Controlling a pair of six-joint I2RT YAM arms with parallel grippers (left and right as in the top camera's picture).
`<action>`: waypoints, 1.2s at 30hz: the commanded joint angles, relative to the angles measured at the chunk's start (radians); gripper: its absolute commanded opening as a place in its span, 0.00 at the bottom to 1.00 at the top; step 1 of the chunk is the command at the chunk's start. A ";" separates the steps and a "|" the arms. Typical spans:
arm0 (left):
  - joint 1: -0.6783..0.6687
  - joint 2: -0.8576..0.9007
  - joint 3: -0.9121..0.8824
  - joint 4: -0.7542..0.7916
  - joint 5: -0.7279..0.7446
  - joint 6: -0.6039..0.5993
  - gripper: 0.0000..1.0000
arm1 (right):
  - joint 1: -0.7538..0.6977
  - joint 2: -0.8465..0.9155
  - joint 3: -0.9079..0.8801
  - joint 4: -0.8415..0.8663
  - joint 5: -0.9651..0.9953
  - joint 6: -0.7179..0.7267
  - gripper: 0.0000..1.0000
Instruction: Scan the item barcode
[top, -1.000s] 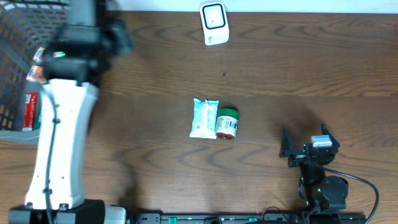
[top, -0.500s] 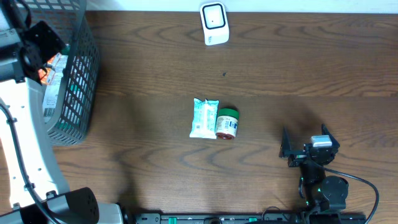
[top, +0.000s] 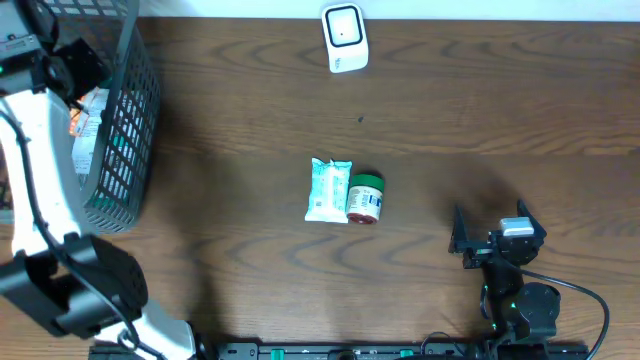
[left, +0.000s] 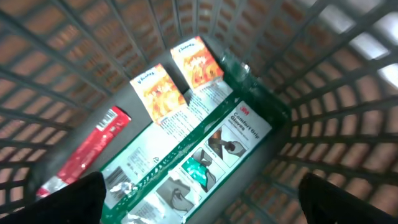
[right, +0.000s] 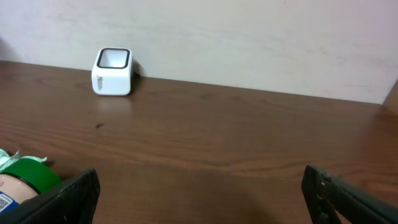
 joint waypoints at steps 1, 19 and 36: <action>0.010 0.058 0.000 0.000 0.003 0.026 0.98 | -0.011 -0.005 -0.001 -0.004 -0.004 -0.006 0.99; 0.156 0.143 0.000 0.055 0.351 -0.010 0.98 | -0.011 -0.005 -0.001 -0.004 -0.004 -0.006 0.99; 0.225 0.174 -0.031 0.105 0.193 -0.217 0.98 | -0.011 -0.005 -0.001 -0.004 -0.004 -0.006 0.99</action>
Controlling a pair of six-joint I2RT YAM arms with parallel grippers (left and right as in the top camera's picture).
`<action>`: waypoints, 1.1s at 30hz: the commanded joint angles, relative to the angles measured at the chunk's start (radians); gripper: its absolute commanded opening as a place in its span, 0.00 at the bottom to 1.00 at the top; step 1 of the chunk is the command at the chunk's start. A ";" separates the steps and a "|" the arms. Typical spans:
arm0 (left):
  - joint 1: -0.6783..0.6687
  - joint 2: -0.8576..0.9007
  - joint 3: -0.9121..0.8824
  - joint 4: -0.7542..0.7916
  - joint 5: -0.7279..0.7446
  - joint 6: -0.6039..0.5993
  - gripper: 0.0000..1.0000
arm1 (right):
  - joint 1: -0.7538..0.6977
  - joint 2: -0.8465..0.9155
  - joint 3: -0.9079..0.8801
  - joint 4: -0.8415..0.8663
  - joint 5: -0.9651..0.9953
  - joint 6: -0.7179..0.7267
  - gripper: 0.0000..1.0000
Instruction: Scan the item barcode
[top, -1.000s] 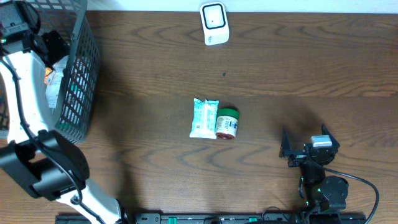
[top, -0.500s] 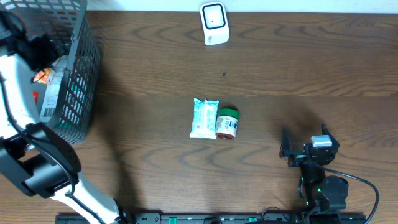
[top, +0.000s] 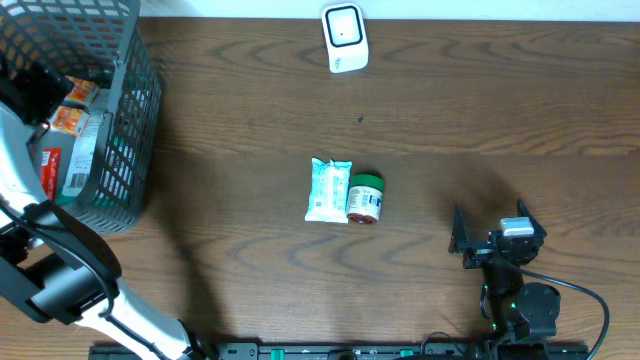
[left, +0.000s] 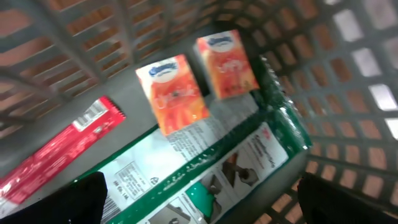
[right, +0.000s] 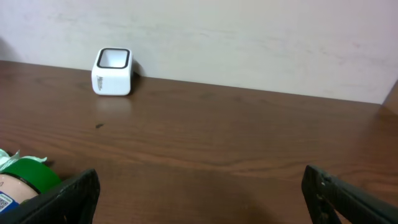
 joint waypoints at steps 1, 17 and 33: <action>0.000 0.041 -0.017 0.024 -0.097 -0.118 0.98 | -0.011 -0.005 -0.001 -0.003 -0.004 -0.006 0.99; -0.009 0.183 -0.017 0.100 -0.103 -0.240 0.71 | -0.011 -0.005 -0.001 -0.003 -0.004 -0.006 0.99; -0.009 0.248 -0.017 0.161 -0.129 -0.318 0.45 | -0.011 -0.005 -0.001 -0.003 -0.004 -0.006 0.99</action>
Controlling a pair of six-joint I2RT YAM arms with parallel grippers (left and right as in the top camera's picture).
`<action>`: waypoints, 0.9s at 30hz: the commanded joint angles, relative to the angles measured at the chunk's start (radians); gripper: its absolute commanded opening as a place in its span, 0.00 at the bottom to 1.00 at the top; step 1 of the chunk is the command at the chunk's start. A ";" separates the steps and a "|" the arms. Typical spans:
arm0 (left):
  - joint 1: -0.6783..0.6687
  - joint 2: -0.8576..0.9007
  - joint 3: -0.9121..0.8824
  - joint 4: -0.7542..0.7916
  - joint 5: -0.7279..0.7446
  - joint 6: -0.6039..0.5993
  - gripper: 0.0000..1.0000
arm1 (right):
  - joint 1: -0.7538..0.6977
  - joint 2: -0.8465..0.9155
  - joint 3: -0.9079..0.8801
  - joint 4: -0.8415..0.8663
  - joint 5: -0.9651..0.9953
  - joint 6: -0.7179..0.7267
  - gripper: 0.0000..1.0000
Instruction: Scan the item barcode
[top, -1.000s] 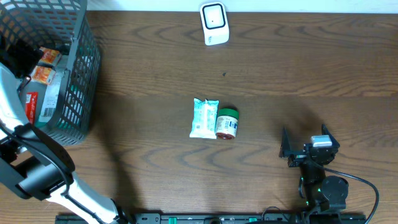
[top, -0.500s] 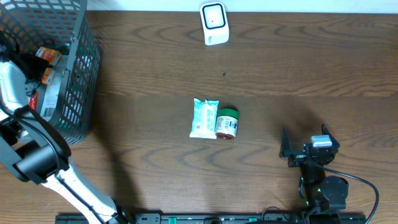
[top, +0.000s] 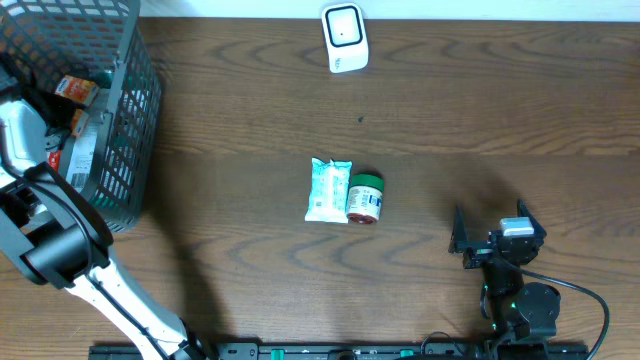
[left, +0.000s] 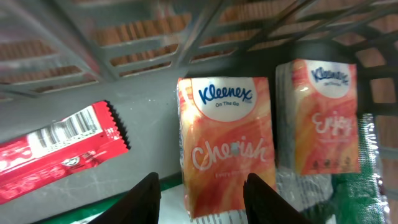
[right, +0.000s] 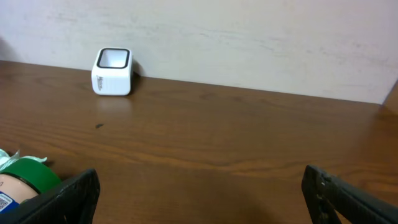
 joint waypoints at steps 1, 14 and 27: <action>-0.002 0.024 -0.008 0.013 -0.016 -0.018 0.45 | -0.011 -0.005 -0.001 -0.004 -0.004 -0.006 0.99; -0.002 0.079 -0.008 0.027 -0.016 -0.008 0.18 | -0.011 -0.005 -0.001 -0.004 -0.004 -0.006 0.99; -0.002 -0.013 -0.007 0.019 -0.016 0.063 0.07 | -0.011 -0.005 -0.001 -0.004 -0.004 -0.006 0.99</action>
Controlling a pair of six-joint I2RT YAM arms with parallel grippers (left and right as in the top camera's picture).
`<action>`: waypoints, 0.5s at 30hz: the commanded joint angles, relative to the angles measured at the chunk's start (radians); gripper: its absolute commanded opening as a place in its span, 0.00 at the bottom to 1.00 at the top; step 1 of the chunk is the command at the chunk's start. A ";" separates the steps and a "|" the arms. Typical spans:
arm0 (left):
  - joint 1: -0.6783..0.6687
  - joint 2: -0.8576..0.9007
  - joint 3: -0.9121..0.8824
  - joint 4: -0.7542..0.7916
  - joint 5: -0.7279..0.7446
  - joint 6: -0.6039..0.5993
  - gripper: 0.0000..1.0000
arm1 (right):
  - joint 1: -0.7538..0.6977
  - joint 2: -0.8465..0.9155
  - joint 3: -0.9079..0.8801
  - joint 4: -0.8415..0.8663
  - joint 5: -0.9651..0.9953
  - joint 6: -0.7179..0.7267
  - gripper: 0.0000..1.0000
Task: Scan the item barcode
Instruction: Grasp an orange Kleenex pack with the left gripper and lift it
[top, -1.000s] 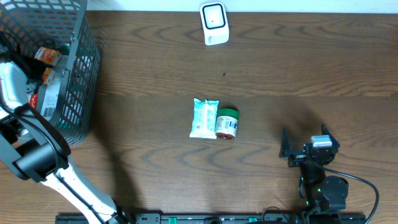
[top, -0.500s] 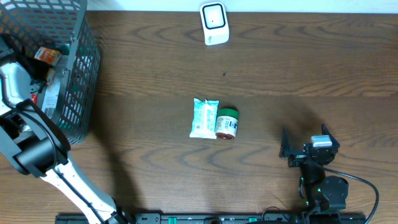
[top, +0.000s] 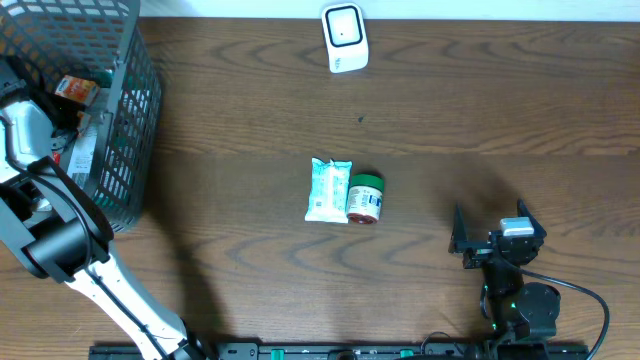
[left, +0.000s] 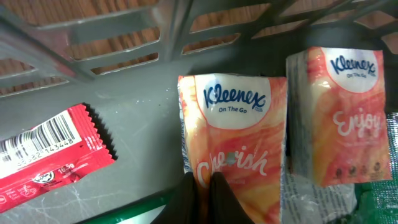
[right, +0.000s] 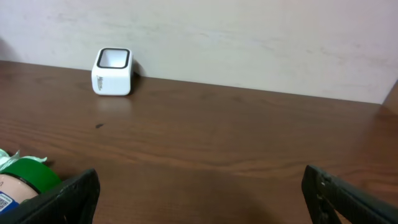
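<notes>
In the left wrist view an orange Kleenex tissue pack (left: 233, 143) lies flat on the basket floor. My left gripper (left: 208, 183) is shut on its lower left edge, with a thin strip of the pack pinched between the two black fingers. The white barcode scanner (top: 343, 38) stands at the table's far edge, also seen as a scanner (right: 112, 71) by the wall. My right gripper (right: 199, 193) rests open over bare table at the front right, holding nothing.
The grey mesh basket (top: 130, 110) stands at the far left with my left arm reaching into it. It also holds a second Kleenex pack (left: 339, 118) and a red wrapper (left: 50, 155). A wipes pack (top: 328, 190) and a green-lidded jar (top: 365, 197) lie mid-table.
My left gripper's fingers stood apart on either side of the Kleenex pack's lower part; now they are shut together on its left edge. The right arm has not moved.
My left gripper was open high inside the basket above the packs. Then it was lower, nearer the two Kleenex packs. Then it stood close over the left pack with its fingers spread. Now it is shut on that pack. The right arm stayed still.
</notes>
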 joint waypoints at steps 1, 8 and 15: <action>0.006 -0.077 -0.007 -0.014 -0.013 0.050 0.07 | -0.011 -0.005 -0.001 -0.003 -0.004 -0.006 0.99; 0.000 -0.236 -0.007 -0.085 -0.020 0.125 0.07 | -0.011 -0.005 -0.001 -0.003 -0.004 -0.006 0.99; -0.010 -0.412 -0.007 -0.160 -0.100 0.186 0.07 | -0.011 -0.005 -0.001 -0.003 -0.004 -0.006 0.99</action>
